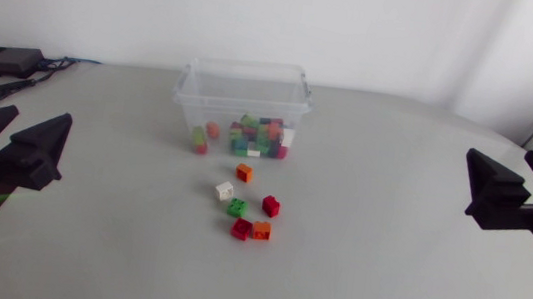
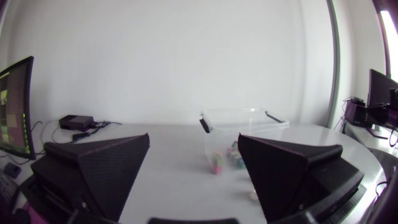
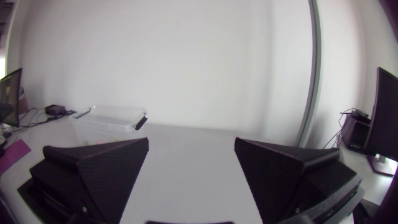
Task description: Place the duplo bricks in the container
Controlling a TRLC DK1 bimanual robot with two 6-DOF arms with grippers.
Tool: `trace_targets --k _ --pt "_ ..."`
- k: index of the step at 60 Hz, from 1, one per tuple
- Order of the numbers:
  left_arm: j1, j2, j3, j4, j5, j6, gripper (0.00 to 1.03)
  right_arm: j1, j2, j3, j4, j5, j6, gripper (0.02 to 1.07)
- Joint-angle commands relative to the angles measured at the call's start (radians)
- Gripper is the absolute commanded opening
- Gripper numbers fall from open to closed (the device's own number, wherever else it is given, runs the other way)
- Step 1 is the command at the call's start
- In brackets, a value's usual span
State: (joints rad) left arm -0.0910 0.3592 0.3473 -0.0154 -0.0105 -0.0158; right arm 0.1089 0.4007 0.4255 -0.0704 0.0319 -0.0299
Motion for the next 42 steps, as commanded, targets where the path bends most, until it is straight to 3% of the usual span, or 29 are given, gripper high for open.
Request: trace_targets --k 1,14,20,33,42 --pt "-0.032 0.083 0.056 0.02 -0.022 -0.009 0.99 0.02 0.078 0.039 0.02 0.014 -0.005 1.02" --pt "-0.133 0.331 0.137 -0.012 -0.069 -0.001 0.97 0.034 0.219 0.064 0.021 0.014 -0.004 1.02" --pt "-0.185 0.466 0.208 -0.089 -0.074 0.016 0.97 0.051 0.256 0.065 0.006 0.022 -0.004 1.02" --pt "-0.242 0.755 0.326 -0.169 -0.074 0.053 0.97 0.083 0.317 0.076 -0.037 0.028 -0.005 1.02" --pt "-0.266 0.888 0.404 -0.232 -0.068 0.102 0.97 0.126 0.349 0.113 -0.134 0.034 -0.056 1.02"
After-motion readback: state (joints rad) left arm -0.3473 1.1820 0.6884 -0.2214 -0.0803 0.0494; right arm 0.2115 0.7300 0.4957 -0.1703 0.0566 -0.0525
